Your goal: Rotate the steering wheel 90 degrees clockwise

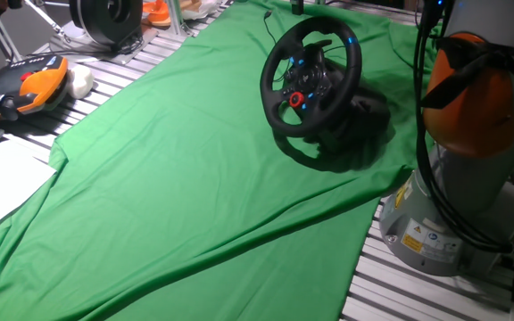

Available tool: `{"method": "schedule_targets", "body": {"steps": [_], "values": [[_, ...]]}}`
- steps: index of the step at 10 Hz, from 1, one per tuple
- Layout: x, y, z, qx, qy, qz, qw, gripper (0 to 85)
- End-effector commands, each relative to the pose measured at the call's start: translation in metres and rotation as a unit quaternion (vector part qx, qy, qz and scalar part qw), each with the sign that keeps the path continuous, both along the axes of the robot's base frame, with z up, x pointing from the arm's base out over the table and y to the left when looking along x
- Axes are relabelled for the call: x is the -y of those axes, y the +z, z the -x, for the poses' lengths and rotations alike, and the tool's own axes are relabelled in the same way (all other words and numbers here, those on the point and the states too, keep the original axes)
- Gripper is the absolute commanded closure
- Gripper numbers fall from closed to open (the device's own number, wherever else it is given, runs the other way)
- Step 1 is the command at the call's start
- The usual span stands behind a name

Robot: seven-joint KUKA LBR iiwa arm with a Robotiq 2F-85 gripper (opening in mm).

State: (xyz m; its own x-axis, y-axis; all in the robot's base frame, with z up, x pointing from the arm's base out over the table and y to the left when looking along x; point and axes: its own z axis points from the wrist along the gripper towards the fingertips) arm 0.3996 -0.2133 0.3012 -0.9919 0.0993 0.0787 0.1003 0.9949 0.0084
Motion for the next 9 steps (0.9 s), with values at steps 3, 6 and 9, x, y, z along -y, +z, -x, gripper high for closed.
{"method": "schedule_targets", "body": {"steps": [3, 6, 9], "values": [[0.0000, -0.0001, 0.0000, -0.001, -0.001, -0.001, 1.0000, 85.0], [0.0000, -0.0001, 0.0000, -0.001, -0.002, -0.002, 1.0000, 85.0], [0.0000, -0.0001, 0.0000, 0.001, -0.005, -0.003, 1.0000, 85.0]]}}
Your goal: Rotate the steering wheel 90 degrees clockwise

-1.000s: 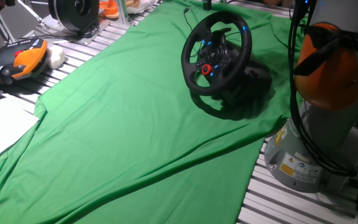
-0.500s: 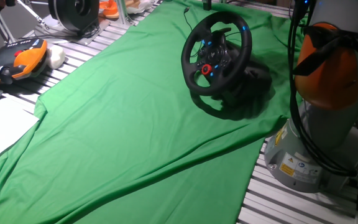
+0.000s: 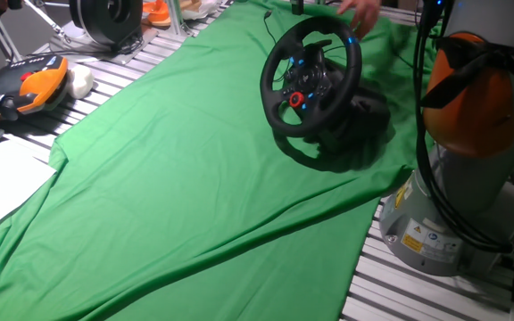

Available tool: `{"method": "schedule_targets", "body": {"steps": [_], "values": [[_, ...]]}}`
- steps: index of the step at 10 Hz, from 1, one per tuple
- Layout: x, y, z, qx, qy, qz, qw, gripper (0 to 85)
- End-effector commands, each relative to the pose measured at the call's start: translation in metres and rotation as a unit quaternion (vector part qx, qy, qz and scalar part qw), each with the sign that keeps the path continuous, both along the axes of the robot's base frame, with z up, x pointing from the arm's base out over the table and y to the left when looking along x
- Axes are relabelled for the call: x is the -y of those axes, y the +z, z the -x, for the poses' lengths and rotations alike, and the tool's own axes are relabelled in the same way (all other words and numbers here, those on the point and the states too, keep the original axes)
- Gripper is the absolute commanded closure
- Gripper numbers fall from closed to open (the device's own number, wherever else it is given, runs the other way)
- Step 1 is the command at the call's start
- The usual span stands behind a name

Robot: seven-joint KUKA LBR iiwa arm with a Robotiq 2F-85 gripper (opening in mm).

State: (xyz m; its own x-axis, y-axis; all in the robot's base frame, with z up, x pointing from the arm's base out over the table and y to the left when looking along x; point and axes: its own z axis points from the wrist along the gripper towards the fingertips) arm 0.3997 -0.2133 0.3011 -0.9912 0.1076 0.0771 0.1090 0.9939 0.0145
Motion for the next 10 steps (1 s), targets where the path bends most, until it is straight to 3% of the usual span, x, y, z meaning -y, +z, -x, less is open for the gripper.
{"method": "schedule_targets", "body": {"steps": [1, 3, 6, 7, 8, 9, 10], "values": [[0.0000, 0.0000, 0.0000, 0.001, 0.000, 0.000, 1.0000, 85.0], [0.0000, 0.0000, 0.0000, 0.009, -0.006, 0.006, 0.9999, 85.0], [0.0000, 0.0000, 0.0000, 0.008, -0.010, -0.017, 0.9998, 85.0], [0.0000, 0.0000, 0.0000, 0.005, -0.004, -0.011, 0.9999, 85.0], [0.0000, 0.0000, 0.0000, 0.008, -0.012, -0.024, 0.9996, 85.0], [0.0000, 0.0000, 0.0000, 0.016, -0.023, 0.001, 0.9996, 85.0], [0.0000, 0.0000, 0.0000, 0.019, -0.024, -0.006, 0.9995, 85.0]]}}
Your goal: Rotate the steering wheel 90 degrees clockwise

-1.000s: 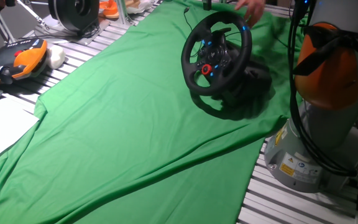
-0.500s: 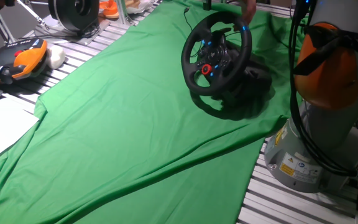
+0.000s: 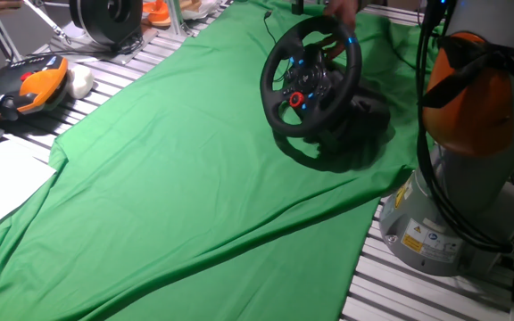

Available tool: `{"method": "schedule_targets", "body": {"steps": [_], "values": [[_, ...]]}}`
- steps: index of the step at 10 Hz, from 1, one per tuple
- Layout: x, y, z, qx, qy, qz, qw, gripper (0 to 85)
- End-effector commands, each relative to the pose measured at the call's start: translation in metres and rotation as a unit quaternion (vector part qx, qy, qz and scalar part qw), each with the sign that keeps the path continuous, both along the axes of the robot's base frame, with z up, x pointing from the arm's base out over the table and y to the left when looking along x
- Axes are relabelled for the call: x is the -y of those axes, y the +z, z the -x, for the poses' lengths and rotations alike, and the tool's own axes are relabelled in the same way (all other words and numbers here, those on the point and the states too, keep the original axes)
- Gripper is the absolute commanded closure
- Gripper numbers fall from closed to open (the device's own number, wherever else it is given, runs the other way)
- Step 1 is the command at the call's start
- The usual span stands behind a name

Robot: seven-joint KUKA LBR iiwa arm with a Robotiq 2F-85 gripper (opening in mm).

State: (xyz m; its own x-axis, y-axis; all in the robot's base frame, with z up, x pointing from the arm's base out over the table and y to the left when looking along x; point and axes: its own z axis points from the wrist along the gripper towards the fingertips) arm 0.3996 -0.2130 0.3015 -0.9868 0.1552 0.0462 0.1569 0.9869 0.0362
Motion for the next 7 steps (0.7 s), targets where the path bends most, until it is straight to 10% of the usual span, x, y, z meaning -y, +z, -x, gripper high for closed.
{"method": "schedule_targets", "body": {"steps": [1, 7], "values": [[0.0003, -0.0004, 0.0000, -0.003, -0.002, -0.004, 1.0000, 85.0], [0.0003, -0.0004, 0.0000, -0.016, -0.001, -0.008, 0.9998, 85.0]]}}
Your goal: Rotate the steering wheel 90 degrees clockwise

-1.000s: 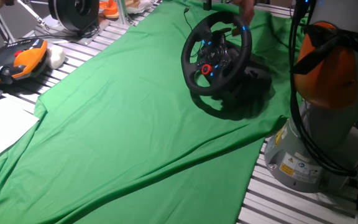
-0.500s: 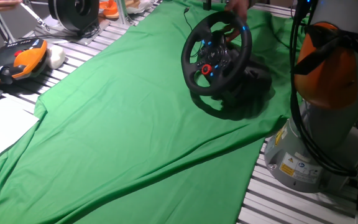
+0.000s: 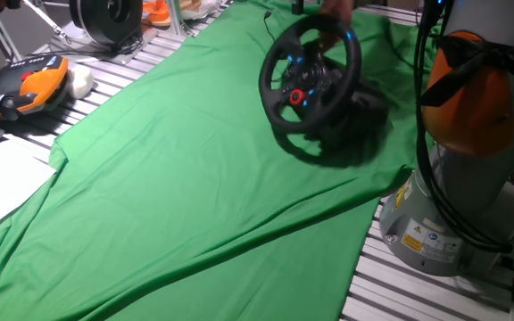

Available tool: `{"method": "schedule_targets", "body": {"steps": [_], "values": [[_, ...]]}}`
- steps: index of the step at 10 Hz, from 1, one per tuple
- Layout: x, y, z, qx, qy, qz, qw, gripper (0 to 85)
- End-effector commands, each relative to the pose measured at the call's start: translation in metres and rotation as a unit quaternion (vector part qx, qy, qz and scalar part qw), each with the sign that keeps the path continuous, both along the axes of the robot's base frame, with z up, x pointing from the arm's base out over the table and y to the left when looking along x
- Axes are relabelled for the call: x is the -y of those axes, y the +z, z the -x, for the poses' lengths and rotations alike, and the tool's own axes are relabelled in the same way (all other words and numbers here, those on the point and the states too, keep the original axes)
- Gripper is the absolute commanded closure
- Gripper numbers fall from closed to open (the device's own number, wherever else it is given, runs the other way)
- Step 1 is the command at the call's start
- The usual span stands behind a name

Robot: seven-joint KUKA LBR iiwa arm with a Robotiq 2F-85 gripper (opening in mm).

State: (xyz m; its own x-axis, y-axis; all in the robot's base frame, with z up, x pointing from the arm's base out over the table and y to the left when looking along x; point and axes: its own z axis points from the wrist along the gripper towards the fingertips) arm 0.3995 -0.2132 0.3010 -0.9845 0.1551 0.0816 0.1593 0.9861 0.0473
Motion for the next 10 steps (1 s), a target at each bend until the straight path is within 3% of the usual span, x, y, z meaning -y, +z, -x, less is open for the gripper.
{"method": "schedule_targets", "body": {"steps": [1, 5, 10], "values": [[0.0000, 0.0001, -0.0001, -0.001, 0.001, 0.000, 1.0000, 85.0], [0.0000, 0.0001, -0.0001, 0.000, 0.005, 0.001, 1.0000, 85.0], [0.0000, 0.0001, -0.0001, -0.011, 0.004, -0.003, 0.9999, 85.0]]}}
